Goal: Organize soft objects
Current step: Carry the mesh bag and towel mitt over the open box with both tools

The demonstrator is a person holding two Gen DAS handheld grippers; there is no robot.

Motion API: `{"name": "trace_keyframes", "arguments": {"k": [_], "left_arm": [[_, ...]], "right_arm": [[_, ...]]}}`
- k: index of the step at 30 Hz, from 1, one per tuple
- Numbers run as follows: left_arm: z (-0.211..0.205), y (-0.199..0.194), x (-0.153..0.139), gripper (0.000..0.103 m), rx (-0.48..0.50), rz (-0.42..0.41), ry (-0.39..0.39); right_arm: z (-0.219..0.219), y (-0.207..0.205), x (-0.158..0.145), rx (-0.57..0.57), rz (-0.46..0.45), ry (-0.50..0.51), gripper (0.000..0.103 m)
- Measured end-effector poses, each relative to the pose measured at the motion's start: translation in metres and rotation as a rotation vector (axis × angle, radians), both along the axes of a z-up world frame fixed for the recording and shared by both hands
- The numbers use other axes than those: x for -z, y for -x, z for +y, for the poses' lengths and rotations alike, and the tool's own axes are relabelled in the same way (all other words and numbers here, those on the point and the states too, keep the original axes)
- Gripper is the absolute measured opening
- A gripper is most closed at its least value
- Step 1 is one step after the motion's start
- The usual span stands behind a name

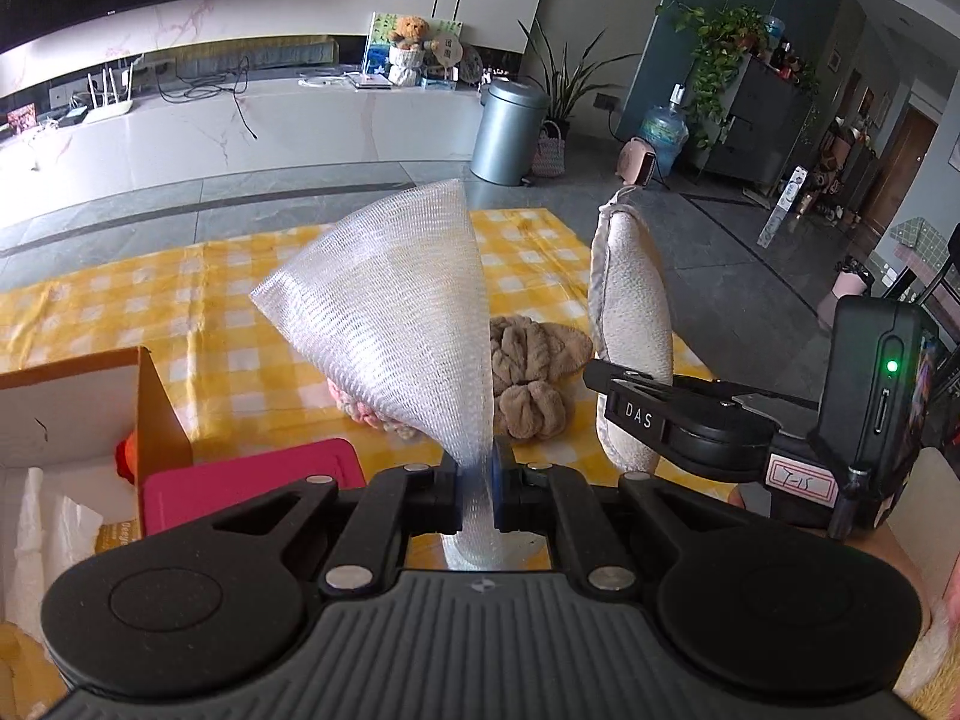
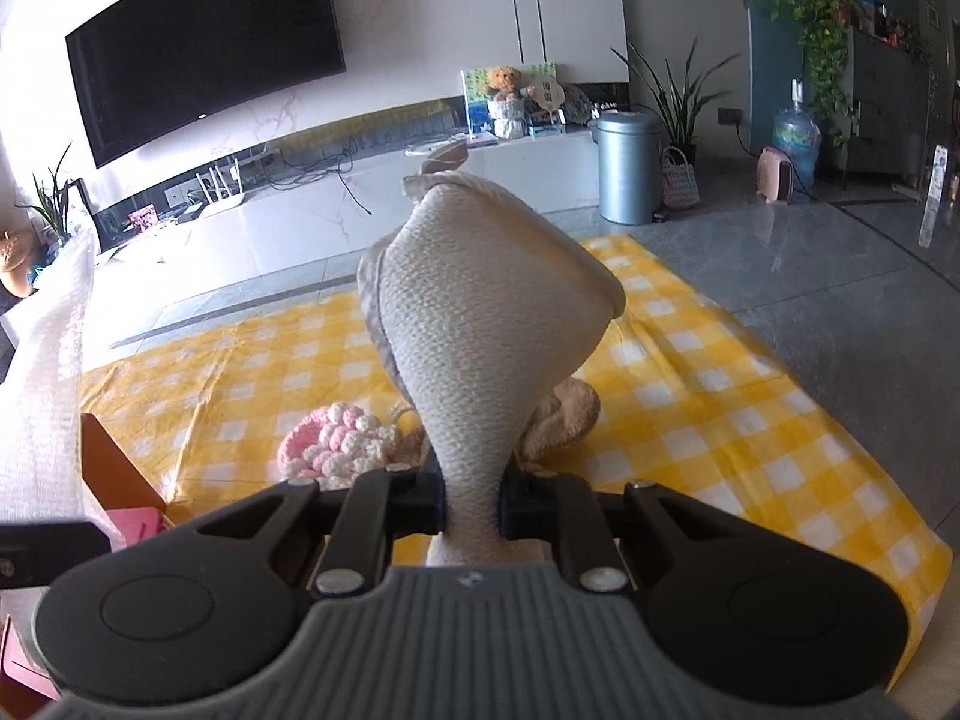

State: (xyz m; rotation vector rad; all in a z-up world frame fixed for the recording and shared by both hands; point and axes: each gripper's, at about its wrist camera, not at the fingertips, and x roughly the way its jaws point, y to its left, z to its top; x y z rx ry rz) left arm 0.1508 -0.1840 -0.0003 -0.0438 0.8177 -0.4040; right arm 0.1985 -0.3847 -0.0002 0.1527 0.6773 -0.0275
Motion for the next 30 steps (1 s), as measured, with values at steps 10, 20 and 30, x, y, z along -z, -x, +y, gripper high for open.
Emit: {"name": "trace_keyframes", "arguments": {"k": [10, 20, 30], "left_arm": [[0.048, 0.025, -0.044, 0.009, -0.075, -0.097, -0.04], [0.122, 0.056, -0.065, 0.009, -0.211, -0.138, -0.04], [0.204, 0.073, -0.06, 0.009, -0.347, -0.157, 0.027]], "right_arm": [[0.056, 0.028, -0.051, -0.123, -0.175, 0.018, 0.014], [0.101, 0.06, -0.088, -0.299, -0.35, -0.254, 0.015], [0.181, 0.059, -0.078, -0.455, -0.304, -0.107, 0.015]]}}
